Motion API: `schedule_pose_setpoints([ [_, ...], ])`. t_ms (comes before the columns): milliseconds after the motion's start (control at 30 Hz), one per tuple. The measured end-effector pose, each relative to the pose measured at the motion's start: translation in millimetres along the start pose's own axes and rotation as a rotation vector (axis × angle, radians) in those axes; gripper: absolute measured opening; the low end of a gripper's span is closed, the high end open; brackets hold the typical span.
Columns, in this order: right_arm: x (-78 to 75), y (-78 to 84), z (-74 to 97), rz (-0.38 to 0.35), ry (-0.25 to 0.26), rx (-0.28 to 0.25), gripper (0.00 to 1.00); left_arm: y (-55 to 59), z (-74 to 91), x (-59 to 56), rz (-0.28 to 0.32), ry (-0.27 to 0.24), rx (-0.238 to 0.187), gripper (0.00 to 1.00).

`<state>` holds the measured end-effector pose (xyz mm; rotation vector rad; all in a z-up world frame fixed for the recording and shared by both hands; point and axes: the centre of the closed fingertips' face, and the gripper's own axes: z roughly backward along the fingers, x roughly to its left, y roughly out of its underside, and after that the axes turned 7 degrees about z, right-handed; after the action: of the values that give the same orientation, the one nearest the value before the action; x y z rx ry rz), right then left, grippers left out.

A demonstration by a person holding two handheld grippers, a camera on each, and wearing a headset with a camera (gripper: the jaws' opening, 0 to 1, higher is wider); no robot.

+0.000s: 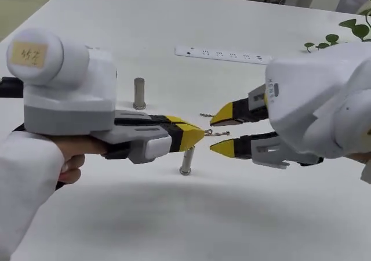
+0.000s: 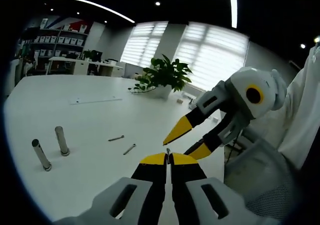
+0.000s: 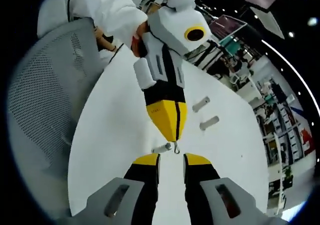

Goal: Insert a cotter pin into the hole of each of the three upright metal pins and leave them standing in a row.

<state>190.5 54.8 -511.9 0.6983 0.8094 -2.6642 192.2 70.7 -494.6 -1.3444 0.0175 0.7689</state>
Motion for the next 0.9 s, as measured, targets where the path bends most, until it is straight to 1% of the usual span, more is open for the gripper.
schedule_pose_setpoints([
  [33, 3.6, 2.3, 0.4, -0.037, -0.024, -0.001, 0.14, 0.2, 1.1, -0.2, -0.025, 0.002, 0.003, 0.00],
  [67, 3.1, 2.2, 0.6, -0.066, -0.024, -0.013, 0.14, 0.8, 1.7, -1.3, -0.029, 0.008, 0.006, 0.00],
  [100, 3.8, 1.2, 1.2, -0.104, -0.038, -0.033, 0.14, 0.7, 2.6, -2.4, -0.046, 0.013, 0.006, 0.00],
  [133, 4.9, 1.1, 1.9, -0.136, -0.054, -0.042, 0.13, 0.9, 3.3, -3.5, -0.073, 0.019, 0.009, 0.00],
  [167, 4.5, -0.4, 3.0, -0.177, -0.065, -0.063, 0.13, 0.5, 4.4, -2.6, -0.120, 0.010, 0.015, 0.00],
  [200, 5.7, -1.2, 3.9, -0.196, -0.083, -0.075, 0.13, -1.0, 5.2, -1.4, -0.157, -0.004, 0.013, 0.00],
  [233, 6.9, -3.2, 5.9, -0.201, -0.108, -0.096, 0.11, -2.6, 6.2, -5.4, -0.192, 0.007, 0.011, 0.00],
  [267, 4.2, -3.8, 7.0, -0.211, -0.099, -0.107, 0.11, -4.0, 6.9, -8.6, -0.191, 0.015, 0.005, 0.00],
  [333, 6.4, -4.8, 9.3, -0.252, -0.139, -0.125, 0.10, -8.3, 9.2, -13.8, -0.228, 0.032, -0.007, 0.00],
  [400, 2.7, -3.2, 10.6, -0.269, -0.148, -0.141, 0.10, -11.8, 11.2, -17.9, -0.281, 0.045, -0.015, 0.00],
  [433, 3.9, -3.2, 10.0, -0.285, -0.165, -0.149, 0.10, -12.4, 12.0, -19.8, -0.293, 0.051, -0.015, 0.00],
  [467, 5.5, -5.3, 11.0, -0.314, -0.188, -0.161, 0.10, -14.2, 13.3, -20.7, -0.344, 0.049, -0.012, 0.00],
  [500, 6.4, -7.4, 12.0, -0.317, -0.202, -0.169, 0.11, -14.7, 14.3, -22.1, -0.368, 0.048, -0.008, 0.00],
  [567, 6.7, -8.4, 12.4, -0.333, -0.225, -0.183, 0.12, -14.3, 15.8, -25.5, -0.386, 0.057, 0.001, 0.00],
  [600, 6.1, -10.5, 12.8, -0.349, -0.234, -0.199, 0.11, -14.7, 16.3, -26.8, -0.387, 0.058, 0.003, 0.00],
  [633, 8.6, -15.5, 14.8, -0.373, -0.260, -0.221, 0.11, -14.6, 17.2, -28.6, -0.395, 0.066, 0.008, 0.00],
  [667, 7.7, -17.6, 15.8, -0.386, -0.271, -0.234, 0.11, -15.1, 17.8, -30.8, -0.401, 0.075, 0.006, 0.00],
  [767, 5.7, -18.5, 16.9, -0.397, -0.288, -0.243, 0.09, -12.8, 18.3, -34.7, -0.410, 0.099, 0.018, 0.00],
  [833, 7.0, -20.7, 17.7, -0.407, -0.307, -0.255, 0.04, -10.7, 18.4, -37.4, -0.413, 0.116, 0.025, 0.00],
  [867, 7.1, -21.3, 17.7, -0.406, -0.306, -0.257, 0.04, -9.8, 18.6, -37.9, -0.418, 0.120, 0.028, 0.00],
  [900, 8.4, -23.3, 18.1, -0.411, -0.316, -0.264, 0.04, -8.7, 19.0, -39.4, -0.427, 0.128, 0.030, 0.00],
])
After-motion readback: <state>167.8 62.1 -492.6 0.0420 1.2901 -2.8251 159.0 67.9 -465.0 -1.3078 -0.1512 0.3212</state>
